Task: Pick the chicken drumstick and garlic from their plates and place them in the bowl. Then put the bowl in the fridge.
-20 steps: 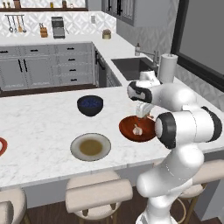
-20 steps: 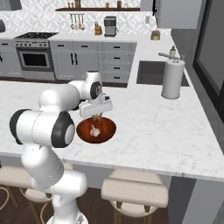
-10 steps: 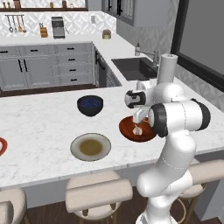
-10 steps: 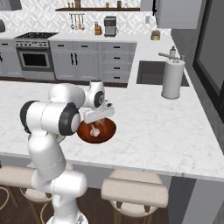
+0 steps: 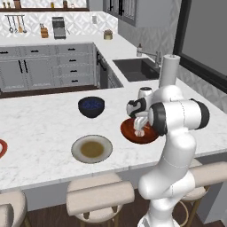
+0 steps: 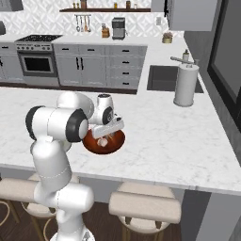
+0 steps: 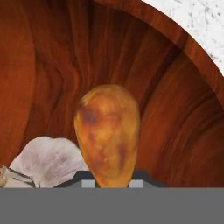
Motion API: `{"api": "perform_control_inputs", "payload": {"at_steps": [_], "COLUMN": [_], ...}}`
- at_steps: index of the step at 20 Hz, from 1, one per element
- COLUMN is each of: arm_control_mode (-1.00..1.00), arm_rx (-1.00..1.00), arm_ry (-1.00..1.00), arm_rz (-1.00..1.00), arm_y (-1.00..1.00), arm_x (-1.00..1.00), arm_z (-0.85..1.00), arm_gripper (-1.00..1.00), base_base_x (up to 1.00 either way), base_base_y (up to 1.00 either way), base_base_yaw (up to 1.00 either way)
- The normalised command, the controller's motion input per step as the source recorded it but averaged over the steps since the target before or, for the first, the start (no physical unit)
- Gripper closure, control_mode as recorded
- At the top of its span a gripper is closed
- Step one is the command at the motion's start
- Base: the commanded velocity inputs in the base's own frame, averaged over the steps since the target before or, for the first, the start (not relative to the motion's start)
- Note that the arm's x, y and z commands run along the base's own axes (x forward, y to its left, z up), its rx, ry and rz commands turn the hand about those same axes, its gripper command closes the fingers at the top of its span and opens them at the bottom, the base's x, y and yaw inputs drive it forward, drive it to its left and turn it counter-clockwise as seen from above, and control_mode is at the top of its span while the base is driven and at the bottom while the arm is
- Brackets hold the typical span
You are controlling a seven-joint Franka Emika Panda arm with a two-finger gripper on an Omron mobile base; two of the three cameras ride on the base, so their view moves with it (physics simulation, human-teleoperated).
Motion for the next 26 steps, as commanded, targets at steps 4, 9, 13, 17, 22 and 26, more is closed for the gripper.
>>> {"api": "perform_control_inputs", "payload": {"at_steps": [4, 9, 13, 17, 22, 26], "arm_control_mode": [-1.0, -1.0, -1.0, -1.0, -1.0, -1.0], "arm_rx": [0.0, 0.0, 0.0, 0.06, 0.35, 0.44], "arm_ry": [0.0, 0.01, 0.06, 0.03, 0.05, 0.0], "arm_rz": [0.0, 0.0, -0.11, -0.31, -0.52, -0.54], "arm_y": [0.0, -0.03, -0.08, -0.44, -0.83, -0.52], "arm_x": [0.18, 0.02, -0.32, -0.63, -0.4, -0.27], "arm_z": [0.0, 0.03, 0.48, 0.67, 0.16, -0.06], "arm_gripper": [-1.0, -1.0, -1.0, -1.0, -1.0, -1.0], "base_base_x": [0.0, 0.0, 0.0, 0.0, 0.0, 0.0], "base_base_y": [0.0, 0.0, 0.0, 0.0, 0.0, 0.0], "base_base_yaw": [0.0, 0.0, 0.0, 0.0, 0.0, 0.0]}}
